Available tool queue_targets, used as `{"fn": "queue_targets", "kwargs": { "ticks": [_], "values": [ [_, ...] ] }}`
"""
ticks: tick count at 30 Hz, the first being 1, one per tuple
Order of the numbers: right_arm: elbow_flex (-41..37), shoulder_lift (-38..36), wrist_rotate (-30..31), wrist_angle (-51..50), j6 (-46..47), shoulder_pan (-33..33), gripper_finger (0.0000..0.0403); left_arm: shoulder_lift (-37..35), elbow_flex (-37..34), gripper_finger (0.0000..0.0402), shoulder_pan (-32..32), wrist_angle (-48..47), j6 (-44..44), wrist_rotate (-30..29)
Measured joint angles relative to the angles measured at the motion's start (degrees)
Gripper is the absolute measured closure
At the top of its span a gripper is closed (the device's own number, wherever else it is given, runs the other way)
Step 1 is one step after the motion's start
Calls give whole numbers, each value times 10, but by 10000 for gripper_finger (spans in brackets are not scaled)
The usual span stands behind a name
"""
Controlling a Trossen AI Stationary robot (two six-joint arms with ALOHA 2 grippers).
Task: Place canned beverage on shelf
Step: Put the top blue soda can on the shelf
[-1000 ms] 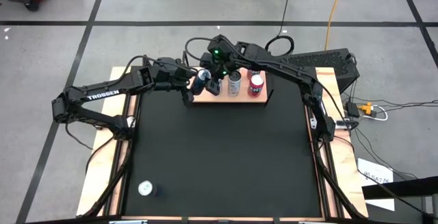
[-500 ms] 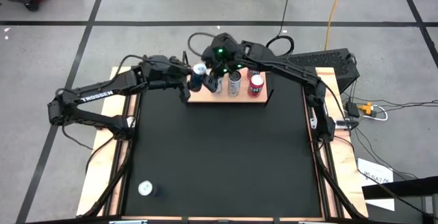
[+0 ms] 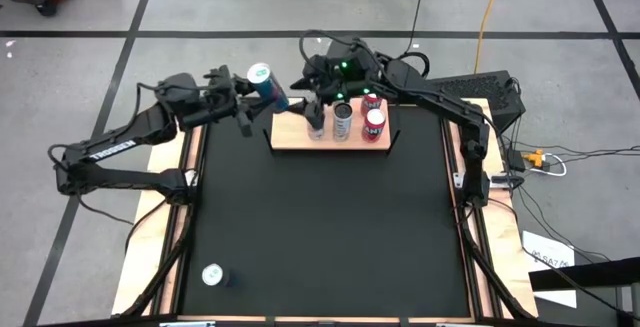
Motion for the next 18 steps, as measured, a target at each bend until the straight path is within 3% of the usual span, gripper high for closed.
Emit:
{"fn": "queue_targets", "kwargs": {
  "ticks": [2,9,18],
  "values": [
    [0,1,-19,12,-3,7,95,-4,0,196,0,17,-10,13],
    [0,2,2,61,-13,25,94,-3,0,196,-3,54,-39,77],
    [0,3,-3,60,-14,33,100,-4,0,196,-17,112,-43,82]
  ]
}}
